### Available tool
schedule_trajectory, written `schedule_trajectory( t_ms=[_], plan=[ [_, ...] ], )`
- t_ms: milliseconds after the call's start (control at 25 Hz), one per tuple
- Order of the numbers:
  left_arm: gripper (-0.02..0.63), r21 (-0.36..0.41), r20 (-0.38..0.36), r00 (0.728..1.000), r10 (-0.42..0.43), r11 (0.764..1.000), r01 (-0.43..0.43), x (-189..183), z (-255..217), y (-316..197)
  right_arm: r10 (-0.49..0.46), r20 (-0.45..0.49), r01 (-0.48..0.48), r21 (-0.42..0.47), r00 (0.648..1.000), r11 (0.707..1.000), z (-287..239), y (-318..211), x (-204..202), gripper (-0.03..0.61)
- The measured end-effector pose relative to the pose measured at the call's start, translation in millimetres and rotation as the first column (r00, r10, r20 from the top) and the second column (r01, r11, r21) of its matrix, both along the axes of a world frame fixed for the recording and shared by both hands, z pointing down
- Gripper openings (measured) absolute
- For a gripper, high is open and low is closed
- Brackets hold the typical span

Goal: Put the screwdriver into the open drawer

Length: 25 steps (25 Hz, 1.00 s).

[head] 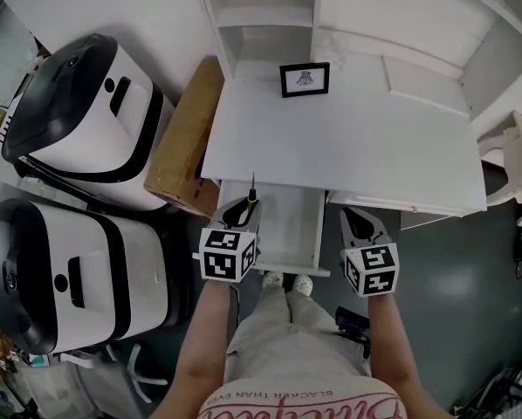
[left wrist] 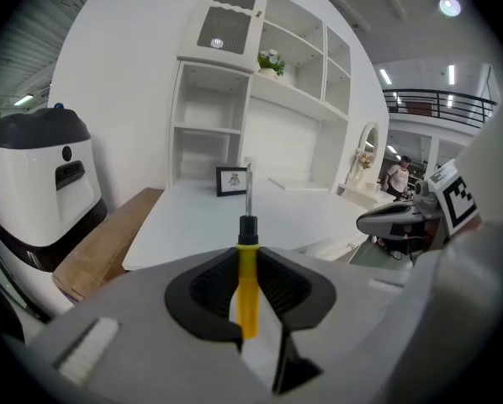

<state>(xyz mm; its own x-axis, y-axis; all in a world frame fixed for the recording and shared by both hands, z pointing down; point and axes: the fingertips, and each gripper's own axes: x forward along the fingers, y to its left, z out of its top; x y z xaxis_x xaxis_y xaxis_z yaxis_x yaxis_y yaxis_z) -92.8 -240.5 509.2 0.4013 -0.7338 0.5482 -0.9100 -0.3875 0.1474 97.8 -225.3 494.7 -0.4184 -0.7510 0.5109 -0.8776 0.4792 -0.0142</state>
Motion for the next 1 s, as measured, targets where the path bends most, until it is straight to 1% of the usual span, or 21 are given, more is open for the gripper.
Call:
schedule_trajectory(
  t_ms=[280,480,600,800,920,1000],
  plan=[
    [0.074,-0.106,0.007,0.997,0.074,0.992,-0.072,0,34,6,0.044,-0.025,-0.045,-0.074,0.999,0.996,24,5,-4,0.007],
    [0.074,-0.209,0.014,0.991,0.132,0.970,-0.127,3,66,12,0.058,-0.046,-0.063,-0.120,0.997,0.991,41,11,-7,0.007],
    [0.074,-0.282,0.035,0.985,0.166,0.948,-0.150,3,85,16,0.065,-0.053,-0.072,-0.149,0.996,0.986,51,16,-8,0.008],
    [0.074,-0.402,0.045,0.976,0.213,0.898,-0.177,5,112,20,0.078,-0.058,-0.088,-0.189,0.995,0.978,66,19,-6,0.007],
    [0.074,-0.461,0.056,0.970,0.237,0.868,-0.186,6,126,21,0.084,-0.061,-0.095,-0.208,0.995,0.974,73,20,-5,0.007],
    [0.074,-0.491,0.069,0.968,0.243,0.852,-0.179,5,134,19,0.087,-0.065,-0.099,-0.217,0.994,0.971,77,20,-4,0.007]
  ],
)
